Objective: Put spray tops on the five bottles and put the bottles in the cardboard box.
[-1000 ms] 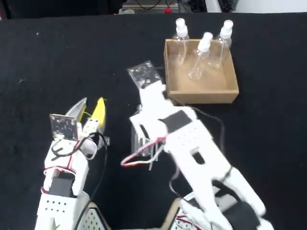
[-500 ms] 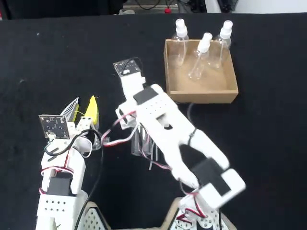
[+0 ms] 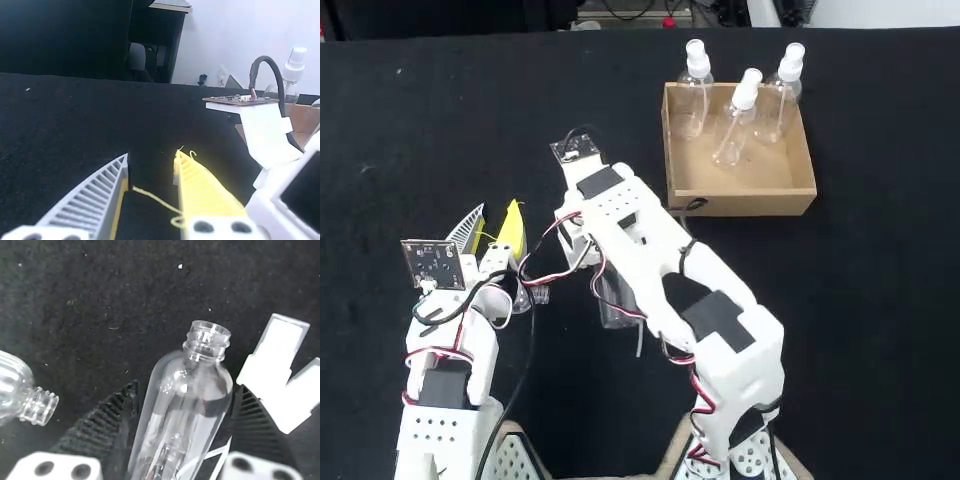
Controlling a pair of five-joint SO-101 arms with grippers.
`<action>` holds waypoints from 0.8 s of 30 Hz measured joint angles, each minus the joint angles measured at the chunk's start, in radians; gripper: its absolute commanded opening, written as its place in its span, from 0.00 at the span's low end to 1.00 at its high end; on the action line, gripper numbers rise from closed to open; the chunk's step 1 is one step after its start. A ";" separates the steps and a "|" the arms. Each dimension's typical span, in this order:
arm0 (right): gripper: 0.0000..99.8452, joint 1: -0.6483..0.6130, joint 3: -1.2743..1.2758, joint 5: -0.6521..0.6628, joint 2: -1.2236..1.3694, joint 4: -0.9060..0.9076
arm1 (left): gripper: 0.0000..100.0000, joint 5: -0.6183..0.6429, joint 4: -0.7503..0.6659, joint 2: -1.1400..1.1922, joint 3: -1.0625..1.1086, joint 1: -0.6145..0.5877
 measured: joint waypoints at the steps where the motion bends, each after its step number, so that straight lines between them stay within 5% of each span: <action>1: 0.26 0.000 0.000 0.000 0.000 0.000 | 0.15 0.000 0.000 0.000 0.000 0.000; 5: 0.15 0.000 0.000 0.000 0.000 0.005 | 0.15 0.000 0.000 0.000 0.000 0.000; 16: 0.15 0.000 -0.002 0.075 -0.161 0.103 | 0.15 0.000 0.000 0.000 0.000 0.000; 24: 0.15 0.259 0.017 0.422 -0.523 0.381 | 0.15 0.000 0.000 0.000 0.000 0.000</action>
